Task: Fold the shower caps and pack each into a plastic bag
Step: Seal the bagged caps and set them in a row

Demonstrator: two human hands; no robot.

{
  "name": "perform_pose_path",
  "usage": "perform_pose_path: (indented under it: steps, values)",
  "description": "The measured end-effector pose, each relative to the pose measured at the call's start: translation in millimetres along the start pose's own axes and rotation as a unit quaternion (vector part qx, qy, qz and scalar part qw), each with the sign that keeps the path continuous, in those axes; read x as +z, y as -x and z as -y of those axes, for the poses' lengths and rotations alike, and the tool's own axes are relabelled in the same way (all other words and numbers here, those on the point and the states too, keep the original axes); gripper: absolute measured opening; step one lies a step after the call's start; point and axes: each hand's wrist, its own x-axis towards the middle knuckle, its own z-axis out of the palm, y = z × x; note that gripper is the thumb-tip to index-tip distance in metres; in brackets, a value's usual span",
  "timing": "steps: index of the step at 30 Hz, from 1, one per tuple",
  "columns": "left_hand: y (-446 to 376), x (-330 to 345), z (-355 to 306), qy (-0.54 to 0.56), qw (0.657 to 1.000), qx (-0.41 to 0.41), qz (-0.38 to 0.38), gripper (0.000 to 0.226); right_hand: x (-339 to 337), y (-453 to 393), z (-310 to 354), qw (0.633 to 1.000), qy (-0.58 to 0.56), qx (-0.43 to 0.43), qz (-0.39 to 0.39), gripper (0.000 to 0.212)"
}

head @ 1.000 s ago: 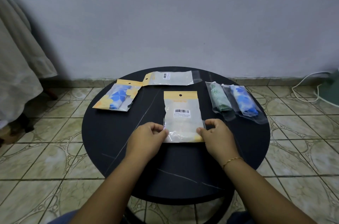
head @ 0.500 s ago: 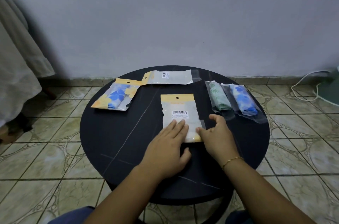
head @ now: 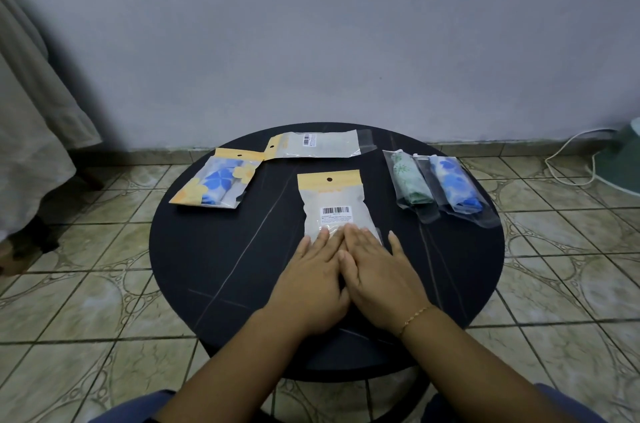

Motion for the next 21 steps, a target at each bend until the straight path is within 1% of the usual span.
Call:
perform_pose_path:
  steps: [2, 5, 7, 9, 10, 14, 16, 19, 21]
  values:
    - [0.7, -0.4, -0.6, -0.012, 1.000, -0.007, 0.007, 0.057, -1.5, 2.0, 1.3, 1.000, -0.006, 0.015, 0.018, 0.059]
    - [2.1, 0.9, -2.0, -0.013, 1.000, -0.021, 0.010, 0.057, -3.4, 3.0, 0.3, 0.999, -0.012, 0.023, 0.034, 0.058]
    - [3.5, 2.1, -3.7, -0.014, 0.999, -0.033, 0.005, 0.065, -2.8, 3.2, 0.4, 0.999, -0.009, 0.026, 0.035, 0.058]
    - [4.6, 3.6, -5.4, -0.017, 0.998, -0.052, 0.001, 0.081, -2.4, 3.4, 1.6, 0.999, -0.006, 0.029, 0.033, 0.058]
    - [5.1, 3.6, -6.6, -0.019, 0.998, -0.064, 0.001, 0.085, -2.5, 3.3, 2.0, 0.999, -0.005, 0.030, 0.033, 0.058]
    - [7.6, 1.4, -12.1, -0.022, 0.994, -0.103, 0.006, 0.088, -2.2, 3.2, 2.7, 0.998, -0.010, 0.043, 0.036, 0.059]
    - [8.9, 0.8, -14.0, -0.019, 0.993, -0.118, 0.013, 0.083, -1.9, 3.6, 2.9, 0.998, -0.012, 0.049, 0.036, 0.059]
    - [10.4, -2.7, -16.8, -0.018, 0.989, -0.142, 0.028, 0.058, -2.8, 4.9, 3.4, 0.997, -0.023, 0.057, 0.043, 0.058]
    - [12.0, -5.8, -19.7, -0.020, 0.988, -0.150, 0.034, 0.055, -3.7, 5.4, 4.0, 0.997, -0.026, 0.061, 0.047, 0.058]
